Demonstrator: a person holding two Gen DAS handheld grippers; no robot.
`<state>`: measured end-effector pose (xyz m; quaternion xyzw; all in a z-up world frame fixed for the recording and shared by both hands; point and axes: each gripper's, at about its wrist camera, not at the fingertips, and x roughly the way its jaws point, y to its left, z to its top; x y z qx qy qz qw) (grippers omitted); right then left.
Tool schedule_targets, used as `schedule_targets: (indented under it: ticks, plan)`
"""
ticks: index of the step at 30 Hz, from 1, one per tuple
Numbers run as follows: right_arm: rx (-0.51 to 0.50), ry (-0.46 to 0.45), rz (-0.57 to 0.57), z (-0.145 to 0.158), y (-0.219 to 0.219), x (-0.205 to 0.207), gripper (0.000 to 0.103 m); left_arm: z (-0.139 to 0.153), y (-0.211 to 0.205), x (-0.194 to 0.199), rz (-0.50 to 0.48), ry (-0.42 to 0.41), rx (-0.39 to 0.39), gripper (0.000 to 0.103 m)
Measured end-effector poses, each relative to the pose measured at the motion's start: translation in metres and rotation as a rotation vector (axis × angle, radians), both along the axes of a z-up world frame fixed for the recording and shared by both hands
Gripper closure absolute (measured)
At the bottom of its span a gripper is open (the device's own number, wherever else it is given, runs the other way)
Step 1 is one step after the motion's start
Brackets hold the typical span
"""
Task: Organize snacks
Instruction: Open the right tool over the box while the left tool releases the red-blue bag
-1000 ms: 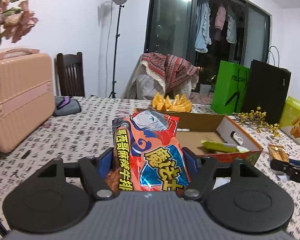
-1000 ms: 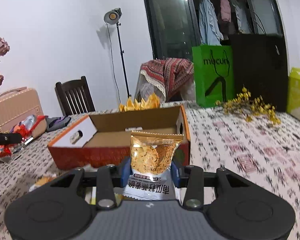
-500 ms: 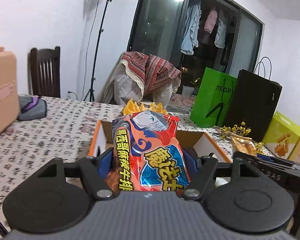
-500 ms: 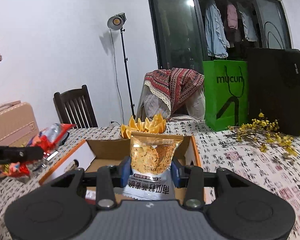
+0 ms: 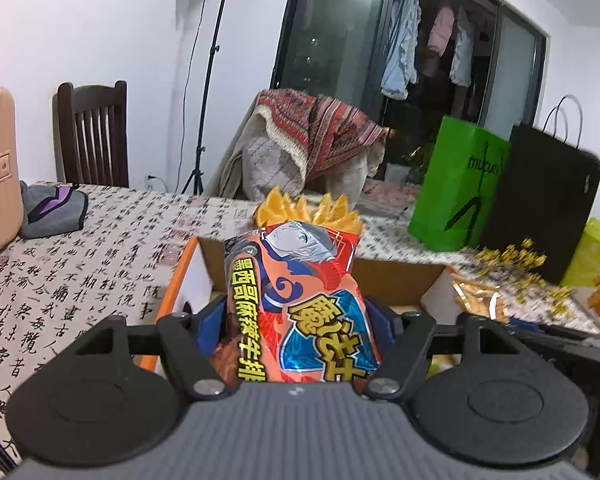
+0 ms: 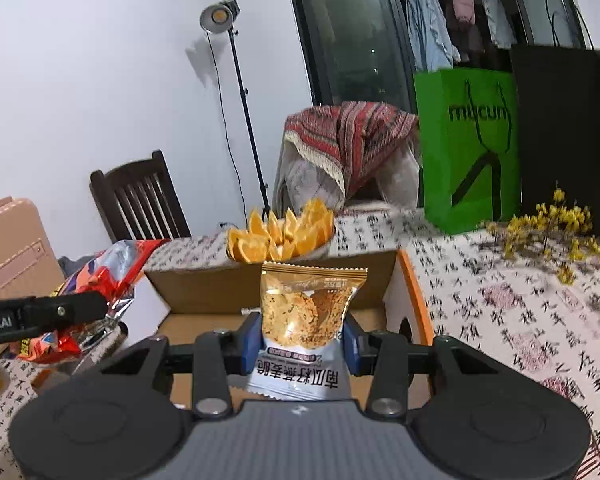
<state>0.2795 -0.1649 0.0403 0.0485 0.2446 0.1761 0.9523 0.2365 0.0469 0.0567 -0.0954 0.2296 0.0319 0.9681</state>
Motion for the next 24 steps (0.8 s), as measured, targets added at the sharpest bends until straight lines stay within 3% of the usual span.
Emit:
schedule_targets:
  ticks: [6,10,11,12,13,14,24]
  plan:
    - [-0.022,0.013,0.017,-0.009,0.004,-0.001,0.062,-0.009,-0.004,-0.001,-0.001,0.005,0.034,0.029]
    - [-0.043,0.021,0.024,-0.013,0.007,-0.003,0.055,-0.008,-0.009,-0.008,0.033,-0.034,0.071,0.011]
    - [-0.043,0.023,0.027,-0.013,0.007,-0.003,0.042,-0.006,-0.009,-0.011,0.039,-0.050,0.076,0.000]
    - [-0.041,0.023,0.028,-0.013,0.007,-0.004,0.033,-0.005,-0.010,-0.014,0.050,-0.072,0.083,0.000]
    - [-0.039,0.020,0.025,-0.013,0.006,-0.004,0.013,-0.004,-0.010,-0.016,0.060,-0.091,0.087,0.000]
    - [-0.036,0.015,0.024,-0.013,0.006,-0.005,0.003,-0.004,-0.010,-0.017,0.062,-0.097,0.089,0.000]
    - [-0.024,-0.009,0.023,-0.009,0.005,-0.010,0.000,-0.005,-0.013,-0.018,0.049,-0.093,0.082,0.000]
